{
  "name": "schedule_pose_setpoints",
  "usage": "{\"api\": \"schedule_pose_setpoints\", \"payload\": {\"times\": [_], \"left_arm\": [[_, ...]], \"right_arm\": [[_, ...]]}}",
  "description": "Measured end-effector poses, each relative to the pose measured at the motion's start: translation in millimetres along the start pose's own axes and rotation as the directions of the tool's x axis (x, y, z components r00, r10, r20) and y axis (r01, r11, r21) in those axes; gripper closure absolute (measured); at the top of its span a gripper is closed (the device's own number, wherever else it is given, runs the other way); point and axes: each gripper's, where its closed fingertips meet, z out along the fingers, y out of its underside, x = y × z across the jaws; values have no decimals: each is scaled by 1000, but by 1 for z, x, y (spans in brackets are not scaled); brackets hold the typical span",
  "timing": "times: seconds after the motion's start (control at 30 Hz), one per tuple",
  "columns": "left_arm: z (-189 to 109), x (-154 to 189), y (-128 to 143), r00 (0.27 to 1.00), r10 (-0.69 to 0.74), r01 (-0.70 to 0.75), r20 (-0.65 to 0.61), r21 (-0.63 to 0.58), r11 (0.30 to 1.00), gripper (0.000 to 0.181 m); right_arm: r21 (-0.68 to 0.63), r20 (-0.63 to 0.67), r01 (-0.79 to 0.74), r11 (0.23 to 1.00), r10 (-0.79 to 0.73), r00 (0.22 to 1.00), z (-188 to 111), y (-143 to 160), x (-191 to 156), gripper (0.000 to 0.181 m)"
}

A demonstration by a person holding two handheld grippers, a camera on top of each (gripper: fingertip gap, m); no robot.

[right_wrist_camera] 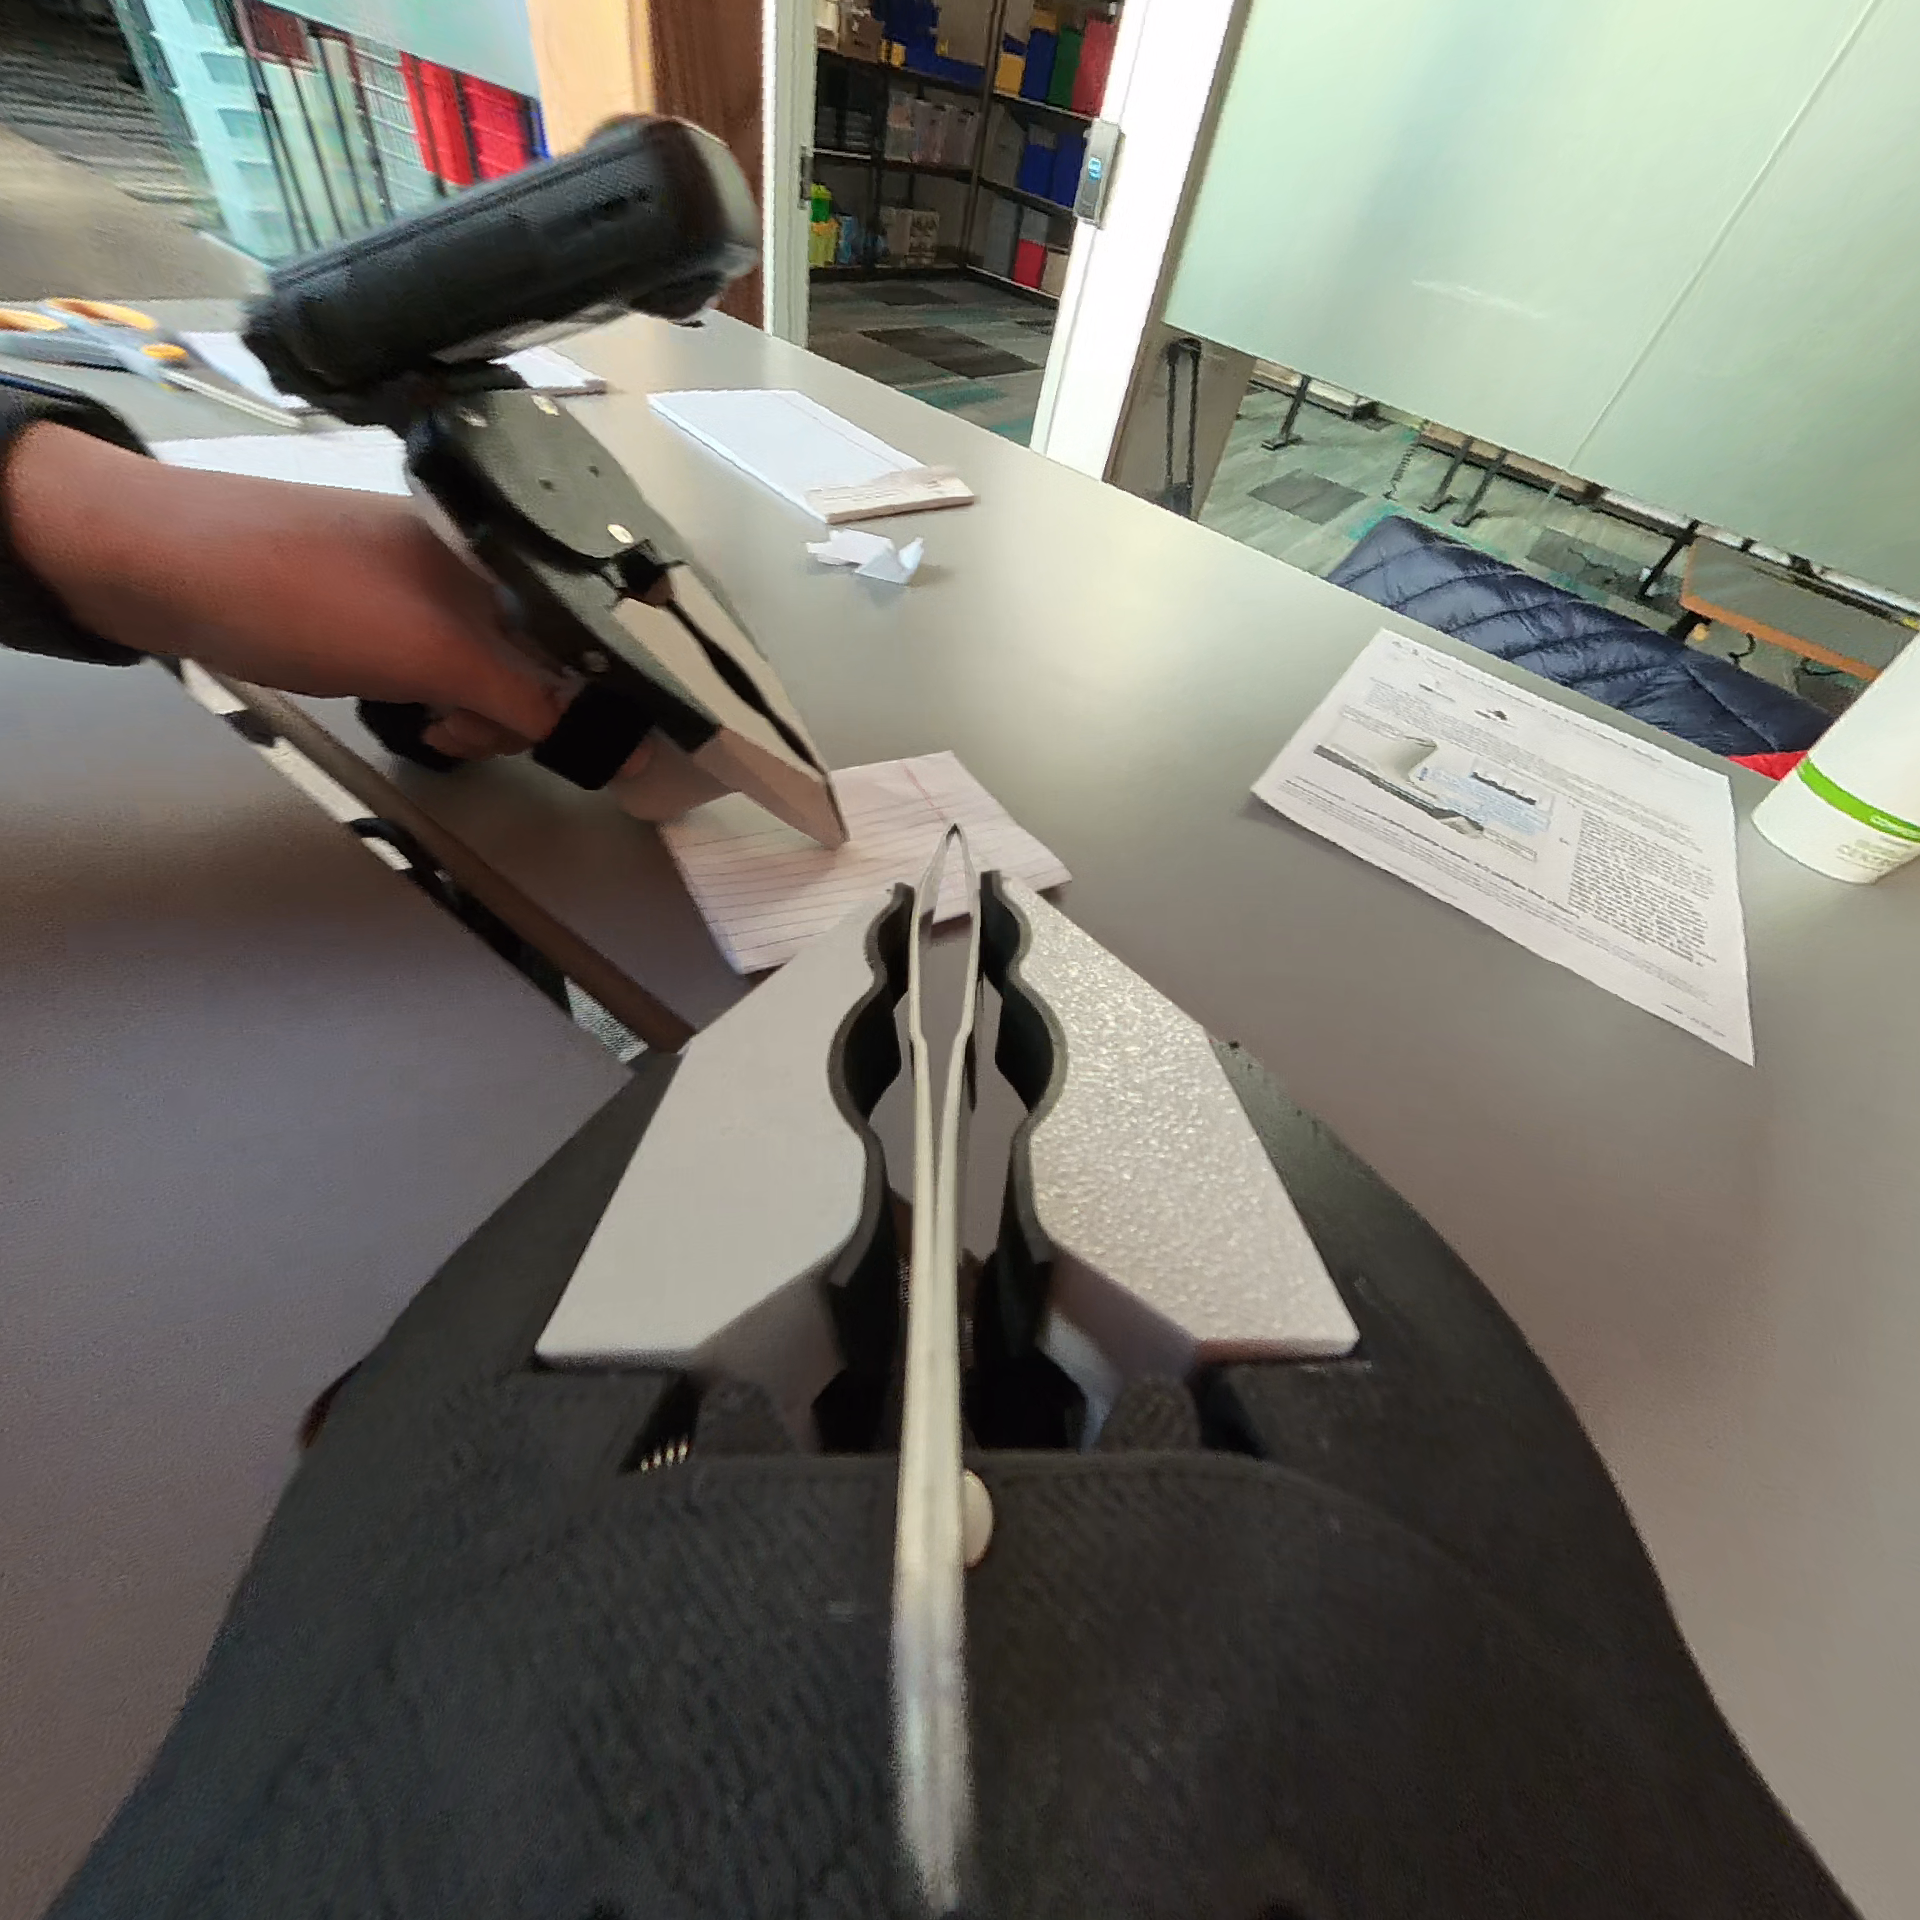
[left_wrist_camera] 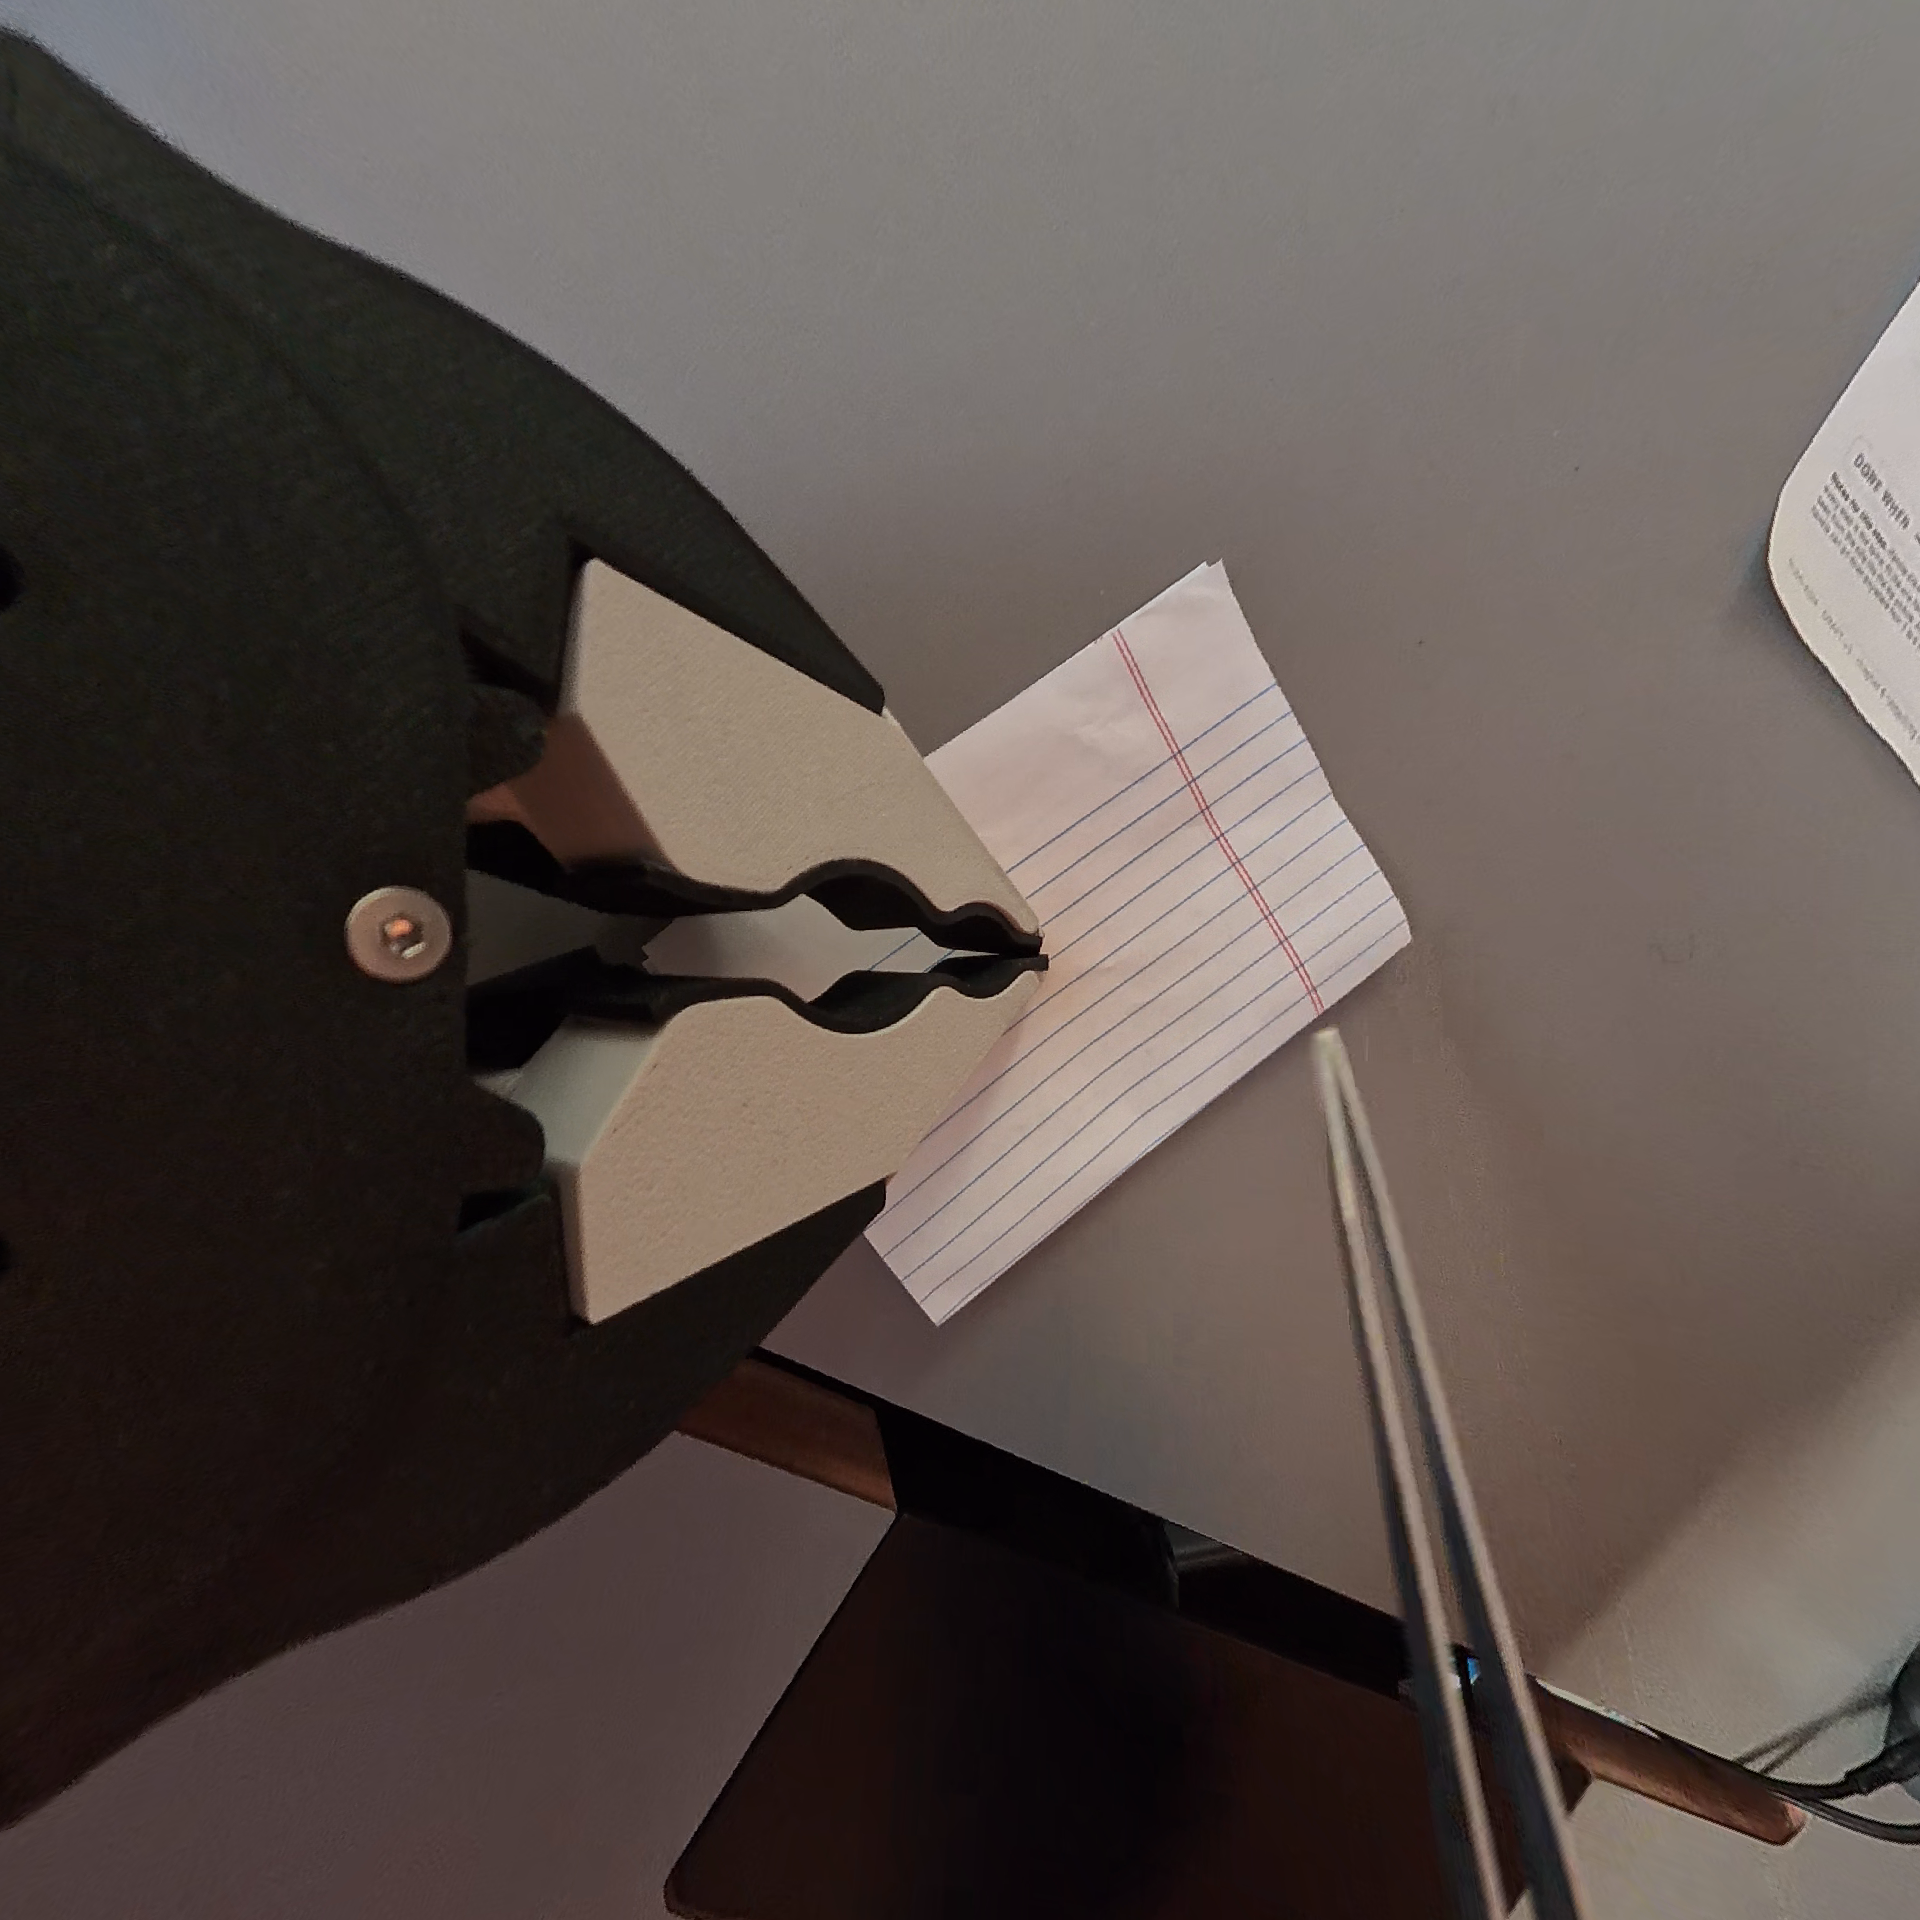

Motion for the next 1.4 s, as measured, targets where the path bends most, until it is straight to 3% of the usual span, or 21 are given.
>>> {"api": "schedule_pose_setpoints", "payload": {"times": [0.17,0.57,0.63,0.83,1.07,1.23,1.4], "left_arm": [[0,0,0,1000,24,-24,5,0,1000,181],[0,1,0,1000,25,-25,-11,-11,1000,181],[0,1,0,999,29,-30,-15,-13,999,181],[-1,4,0,995,37,-38,-96,-16,999,181],[-41,21,-26,925,292,-258,-242,163,952,159],[-39,15,-8,842,391,-399,-372,57,915,140],[-38,11,6,770,485,-528,-414,11,849,129]], "right_arm": [[-97,33,-48,994,51,998,-17,18,-34,169],[-31,-25,-115,993,114,993,-41,15,-54,169],[-76,-30,-115,991,113,993,-41,24,-57,168],[27,-78,-108,994,109,991,-51,0,-60,169],[-17,-155,-23,1000,20,988,-74,5,-67,169],[-48,-177,39,998,-47,983,-77,7,-72,168],[-89,-165,97,991,-111,980,-72,11,-83,167]]}}
